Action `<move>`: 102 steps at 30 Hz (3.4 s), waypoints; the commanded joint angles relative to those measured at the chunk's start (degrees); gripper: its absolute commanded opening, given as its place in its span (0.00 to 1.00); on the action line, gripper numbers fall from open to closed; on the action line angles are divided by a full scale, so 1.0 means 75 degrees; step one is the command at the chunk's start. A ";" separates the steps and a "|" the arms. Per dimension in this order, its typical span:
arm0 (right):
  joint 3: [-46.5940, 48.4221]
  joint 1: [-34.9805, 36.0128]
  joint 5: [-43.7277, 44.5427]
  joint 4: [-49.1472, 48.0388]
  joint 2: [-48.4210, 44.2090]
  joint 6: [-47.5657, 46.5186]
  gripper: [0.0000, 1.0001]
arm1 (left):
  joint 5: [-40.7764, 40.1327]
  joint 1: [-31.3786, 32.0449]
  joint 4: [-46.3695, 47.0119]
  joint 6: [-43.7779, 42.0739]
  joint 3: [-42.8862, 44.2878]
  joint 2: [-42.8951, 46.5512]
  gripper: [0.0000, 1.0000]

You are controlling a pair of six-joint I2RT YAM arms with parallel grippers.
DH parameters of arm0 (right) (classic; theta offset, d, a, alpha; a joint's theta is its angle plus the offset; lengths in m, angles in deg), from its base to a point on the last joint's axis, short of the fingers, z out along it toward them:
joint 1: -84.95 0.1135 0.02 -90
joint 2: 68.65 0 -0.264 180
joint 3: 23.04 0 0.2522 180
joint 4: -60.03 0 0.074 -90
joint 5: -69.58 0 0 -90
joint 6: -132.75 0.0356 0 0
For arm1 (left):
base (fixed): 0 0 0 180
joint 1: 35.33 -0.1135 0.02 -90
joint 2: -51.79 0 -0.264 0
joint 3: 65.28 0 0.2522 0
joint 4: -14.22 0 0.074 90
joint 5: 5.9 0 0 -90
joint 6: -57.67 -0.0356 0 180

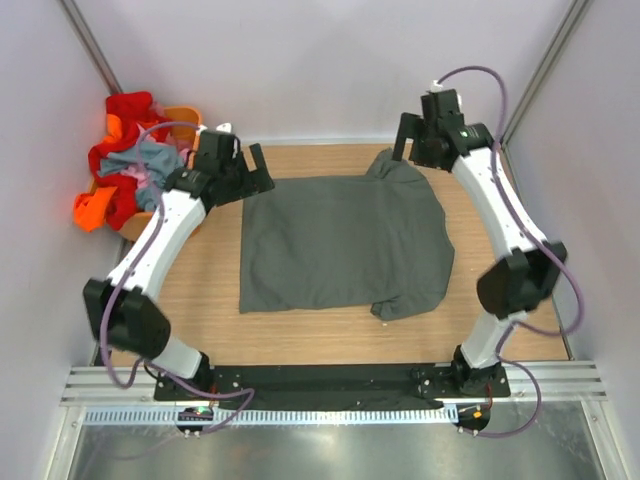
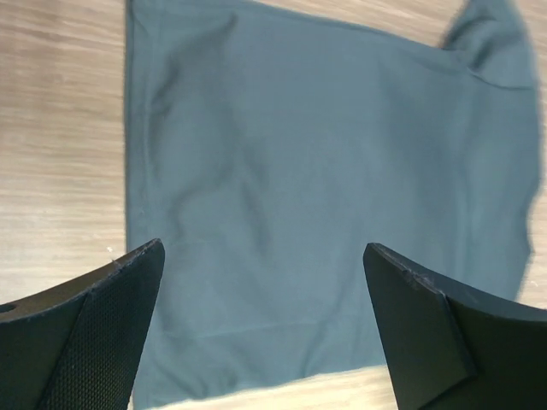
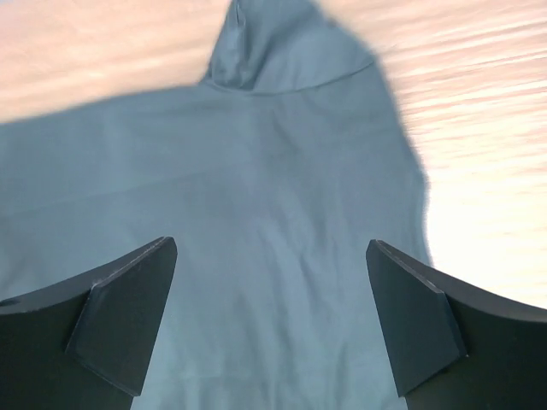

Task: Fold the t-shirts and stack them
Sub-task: Flatten the tshirt out

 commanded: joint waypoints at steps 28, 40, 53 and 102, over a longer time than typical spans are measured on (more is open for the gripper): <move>-1.0737 0.2245 0.0351 -0.1102 -0.7497 0.5295 0.72 | 0.0707 0.0616 0.0817 0.1386 -0.6247 0.4991 0.86; -1.1930 -0.0217 -0.1299 -0.2495 -0.7404 0.4545 0.57 | 0.0531 0.0628 0.0618 0.1550 -0.6447 0.5307 0.85; -1.1012 -0.0228 -0.1207 -0.2220 -0.7625 0.3900 0.02 | 0.0238 0.0628 0.0641 0.1468 -0.6458 0.5272 0.83; -0.9458 -0.0229 -0.0760 -0.4335 -0.3290 0.1146 0.56 | 0.0542 0.0616 0.0864 0.1175 -0.6400 0.4956 0.84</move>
